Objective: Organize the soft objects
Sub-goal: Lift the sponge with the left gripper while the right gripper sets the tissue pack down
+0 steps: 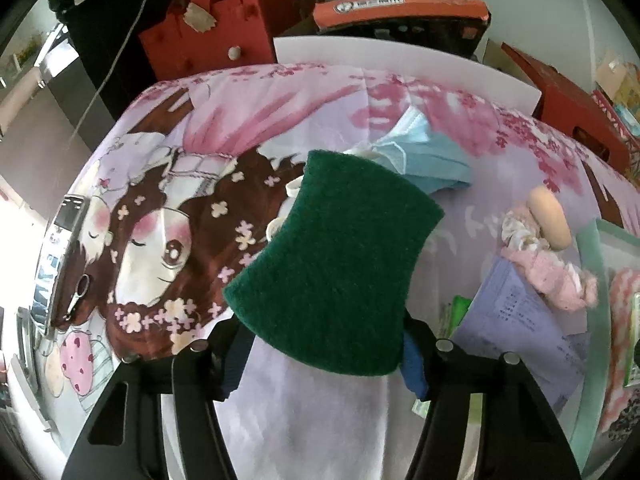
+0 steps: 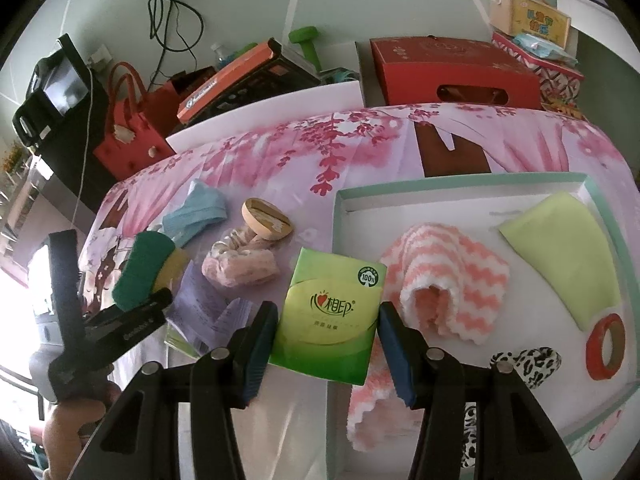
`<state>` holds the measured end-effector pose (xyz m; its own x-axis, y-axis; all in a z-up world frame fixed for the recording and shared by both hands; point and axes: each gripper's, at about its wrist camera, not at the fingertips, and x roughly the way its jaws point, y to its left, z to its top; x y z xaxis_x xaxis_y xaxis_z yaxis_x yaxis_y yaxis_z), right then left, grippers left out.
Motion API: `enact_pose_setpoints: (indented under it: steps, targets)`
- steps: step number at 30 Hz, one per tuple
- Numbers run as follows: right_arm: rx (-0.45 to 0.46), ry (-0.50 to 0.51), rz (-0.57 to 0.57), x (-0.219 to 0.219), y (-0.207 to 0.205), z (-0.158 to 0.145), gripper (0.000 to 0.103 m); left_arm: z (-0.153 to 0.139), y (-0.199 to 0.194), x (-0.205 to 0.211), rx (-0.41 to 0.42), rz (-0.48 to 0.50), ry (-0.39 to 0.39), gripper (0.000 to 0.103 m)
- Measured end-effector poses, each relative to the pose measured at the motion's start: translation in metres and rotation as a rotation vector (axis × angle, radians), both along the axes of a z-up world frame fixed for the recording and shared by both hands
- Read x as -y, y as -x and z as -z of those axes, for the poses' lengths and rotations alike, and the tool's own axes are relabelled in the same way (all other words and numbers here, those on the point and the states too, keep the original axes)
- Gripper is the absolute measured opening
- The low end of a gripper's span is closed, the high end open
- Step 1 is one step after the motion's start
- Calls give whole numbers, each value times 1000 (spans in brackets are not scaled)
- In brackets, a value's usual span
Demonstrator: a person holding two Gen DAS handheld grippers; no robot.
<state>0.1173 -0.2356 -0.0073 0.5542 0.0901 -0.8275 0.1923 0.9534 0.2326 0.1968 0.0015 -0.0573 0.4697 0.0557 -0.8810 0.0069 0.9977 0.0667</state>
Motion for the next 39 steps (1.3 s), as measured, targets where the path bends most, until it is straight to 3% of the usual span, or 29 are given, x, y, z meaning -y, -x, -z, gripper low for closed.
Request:
enact_pose_setpoints:
  steps: [11,19,27,29,32,34,36,39]
  targets:
    - [2,-9,14,6,2,0,54,-35,11,-8,94,-28,30,64]
    - [10,-9,18,6,3,-2,54,-58,22,-16,165,-28,126,64]
    - [15,-3,25,9,6,-5,54,-86,49,-19,229,43,283,64]
    - [1,-4,29,9,5,-2,54,-83,50,-13,205,62,243,64]
    - [-14,-2,32,10,4,1,54,-60,42,-4,93,50,127,64]
    - [-22,-2,31,10,4,3,54,-41,36,-6,5,37,139,64]
    - [-33,0,26,10,3,5,54,-33,33,-7,-32,31,161,64]
    - [-44,4,13,7,2,8,54,-38,35,-6,-8,35,157,64]
